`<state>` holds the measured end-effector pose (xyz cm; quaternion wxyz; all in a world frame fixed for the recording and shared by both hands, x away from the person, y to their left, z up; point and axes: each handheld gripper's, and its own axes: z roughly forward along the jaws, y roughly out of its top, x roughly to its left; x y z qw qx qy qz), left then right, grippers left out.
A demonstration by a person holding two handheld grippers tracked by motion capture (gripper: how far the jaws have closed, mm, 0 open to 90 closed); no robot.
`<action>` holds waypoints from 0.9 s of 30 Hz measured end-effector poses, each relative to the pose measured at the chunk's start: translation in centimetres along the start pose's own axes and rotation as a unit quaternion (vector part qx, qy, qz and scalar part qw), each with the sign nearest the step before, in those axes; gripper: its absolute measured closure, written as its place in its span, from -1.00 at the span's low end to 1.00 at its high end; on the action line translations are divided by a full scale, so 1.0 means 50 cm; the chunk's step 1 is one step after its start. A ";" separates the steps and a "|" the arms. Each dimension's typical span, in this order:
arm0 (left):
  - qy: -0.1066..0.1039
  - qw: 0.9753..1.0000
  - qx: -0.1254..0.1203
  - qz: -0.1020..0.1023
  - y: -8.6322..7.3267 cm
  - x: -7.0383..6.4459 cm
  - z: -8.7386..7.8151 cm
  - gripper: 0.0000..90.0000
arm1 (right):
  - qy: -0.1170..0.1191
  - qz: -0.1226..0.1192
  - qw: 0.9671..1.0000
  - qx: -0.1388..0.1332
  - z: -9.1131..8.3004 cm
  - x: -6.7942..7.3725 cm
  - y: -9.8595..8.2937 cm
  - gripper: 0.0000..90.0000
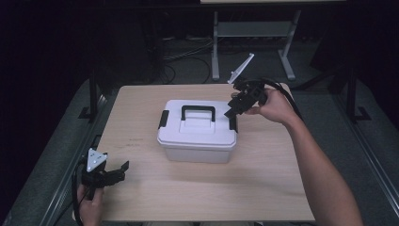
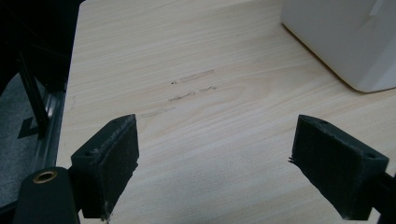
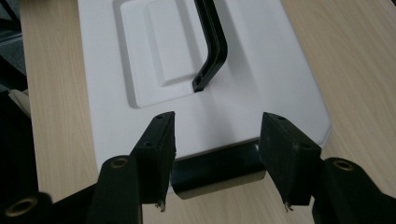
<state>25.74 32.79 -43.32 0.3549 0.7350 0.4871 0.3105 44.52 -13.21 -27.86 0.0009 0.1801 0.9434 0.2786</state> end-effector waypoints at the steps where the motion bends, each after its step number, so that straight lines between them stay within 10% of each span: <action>1: 0.000 1.000 0.000 -0.001 0.000 0.000 0.001 -0.69 | -0.001 0.001 1.000 -0.001 0.000 0.000 -0.004 0.00; 27: -0.003 1.000 -0.001 0.004 0.002 -0.006 0.002 -0.69 | -0.014 0.038 0.999 -0.008 -0.028 0.012 -0.105 -0.03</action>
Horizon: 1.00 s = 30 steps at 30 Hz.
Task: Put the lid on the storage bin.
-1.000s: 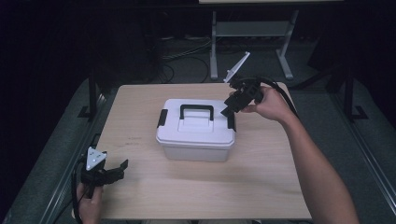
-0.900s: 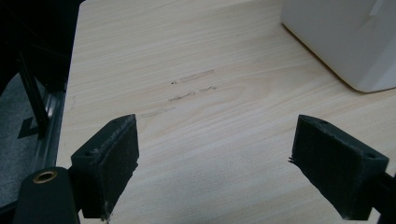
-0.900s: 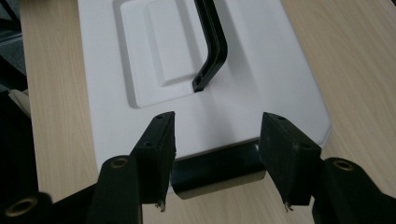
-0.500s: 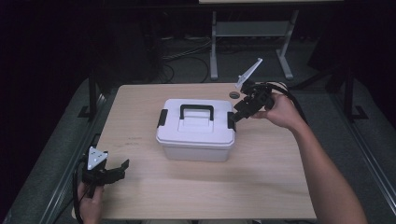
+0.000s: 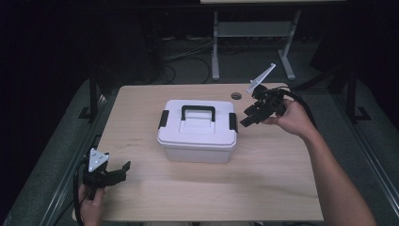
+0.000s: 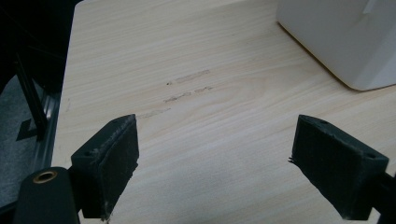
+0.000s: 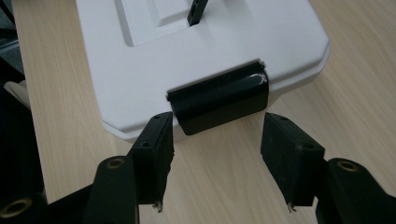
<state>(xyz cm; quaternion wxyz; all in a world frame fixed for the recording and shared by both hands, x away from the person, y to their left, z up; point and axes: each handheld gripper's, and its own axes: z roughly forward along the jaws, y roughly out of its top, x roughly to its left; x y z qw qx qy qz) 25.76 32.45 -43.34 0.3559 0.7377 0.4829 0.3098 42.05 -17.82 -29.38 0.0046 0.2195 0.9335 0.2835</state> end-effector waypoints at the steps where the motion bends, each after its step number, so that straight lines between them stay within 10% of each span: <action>1: 0.000 1.000 0.000 0.000 0.000 0.000 0.000 -0.69 | 0.001 -0.001 1.000 -0.003 -0.001 -0.001 -0.002 -0.03; 30: 0.000 1.000 0.001 0.002 0.001 -0.004 -0.001 -0.69 | -0.006 0.031 0.999 -0.008 -0.010 0.004 -0.081 -0.06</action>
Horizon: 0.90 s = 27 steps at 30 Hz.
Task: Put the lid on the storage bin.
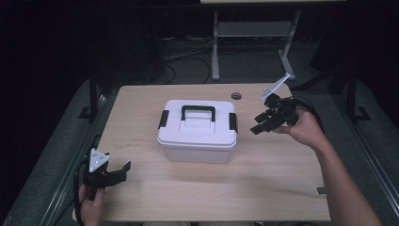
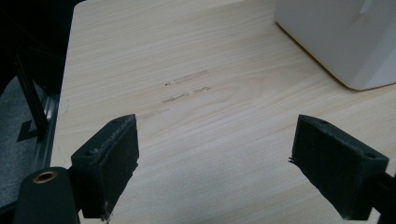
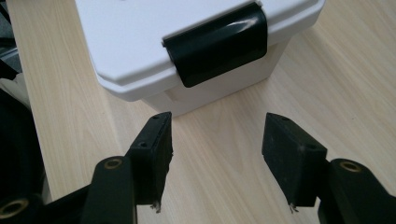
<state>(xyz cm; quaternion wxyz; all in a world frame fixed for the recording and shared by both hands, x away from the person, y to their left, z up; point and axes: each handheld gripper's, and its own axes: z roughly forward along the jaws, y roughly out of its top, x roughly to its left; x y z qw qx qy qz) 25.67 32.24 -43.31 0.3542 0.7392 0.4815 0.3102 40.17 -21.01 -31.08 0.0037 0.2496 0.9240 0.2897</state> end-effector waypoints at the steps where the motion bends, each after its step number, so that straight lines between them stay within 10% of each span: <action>1: 0.000 1.000 0.000 0.000 0.000 -0.001 0.000 -0.69 | 0.000 0.001 1.000 0.001 0.000 0.000 -0.002 -0.06; 27: 0.004 1.000 0.001 -0.001 -0.004 0.003 -0.003 -0.69 | 0.007 0.019 1.000 -0.001 0.018 0.003 -0.073 -0.10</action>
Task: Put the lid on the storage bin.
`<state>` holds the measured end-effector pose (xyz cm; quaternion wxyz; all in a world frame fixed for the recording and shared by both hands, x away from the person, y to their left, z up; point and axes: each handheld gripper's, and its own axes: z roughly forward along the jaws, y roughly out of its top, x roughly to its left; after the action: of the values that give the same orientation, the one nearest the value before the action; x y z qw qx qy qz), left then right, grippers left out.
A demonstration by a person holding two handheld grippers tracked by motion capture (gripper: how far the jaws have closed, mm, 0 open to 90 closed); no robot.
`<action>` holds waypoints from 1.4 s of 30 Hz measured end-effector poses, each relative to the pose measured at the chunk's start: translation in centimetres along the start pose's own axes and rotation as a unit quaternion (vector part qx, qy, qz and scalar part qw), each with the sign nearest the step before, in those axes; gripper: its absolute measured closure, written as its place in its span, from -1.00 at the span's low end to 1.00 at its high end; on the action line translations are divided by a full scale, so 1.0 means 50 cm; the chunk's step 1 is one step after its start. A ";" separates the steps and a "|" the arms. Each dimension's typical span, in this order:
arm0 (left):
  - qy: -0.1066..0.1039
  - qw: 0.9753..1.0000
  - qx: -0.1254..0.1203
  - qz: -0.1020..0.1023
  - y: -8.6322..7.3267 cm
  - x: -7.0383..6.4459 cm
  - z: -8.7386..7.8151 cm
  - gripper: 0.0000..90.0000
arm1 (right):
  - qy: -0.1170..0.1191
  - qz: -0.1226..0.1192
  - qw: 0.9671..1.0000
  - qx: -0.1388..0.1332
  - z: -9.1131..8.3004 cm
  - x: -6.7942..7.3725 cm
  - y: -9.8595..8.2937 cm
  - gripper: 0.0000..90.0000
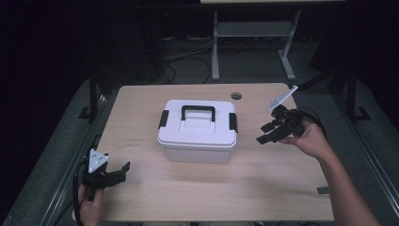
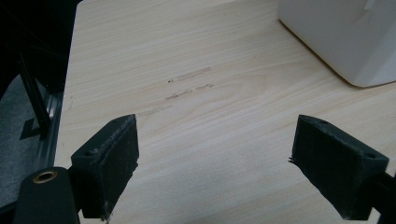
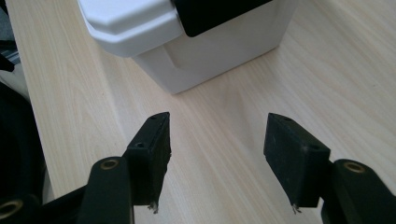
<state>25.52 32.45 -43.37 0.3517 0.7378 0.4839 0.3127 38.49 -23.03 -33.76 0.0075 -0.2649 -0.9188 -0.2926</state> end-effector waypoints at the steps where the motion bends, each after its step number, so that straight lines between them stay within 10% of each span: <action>1: 0.000 1.000 -0.001 0.000 0.000 0.000 0.000 -0.69 | 0.000 0.002 1.000 0.001 0.002 0.000 -0.002 -0.10; 42: 0.000 1.000 0.001 0.002 0.000 -0.001 -0.001 -0.69 | 0.014 0.042 0.999 -0.002 0.038 0.007 -0.118 -0.11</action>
<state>25.47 32.42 -43.37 0.3501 0.7390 0.4833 0.3127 35.57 -25.91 -38.42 0.0317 -0.2992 -0.9061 -0.2976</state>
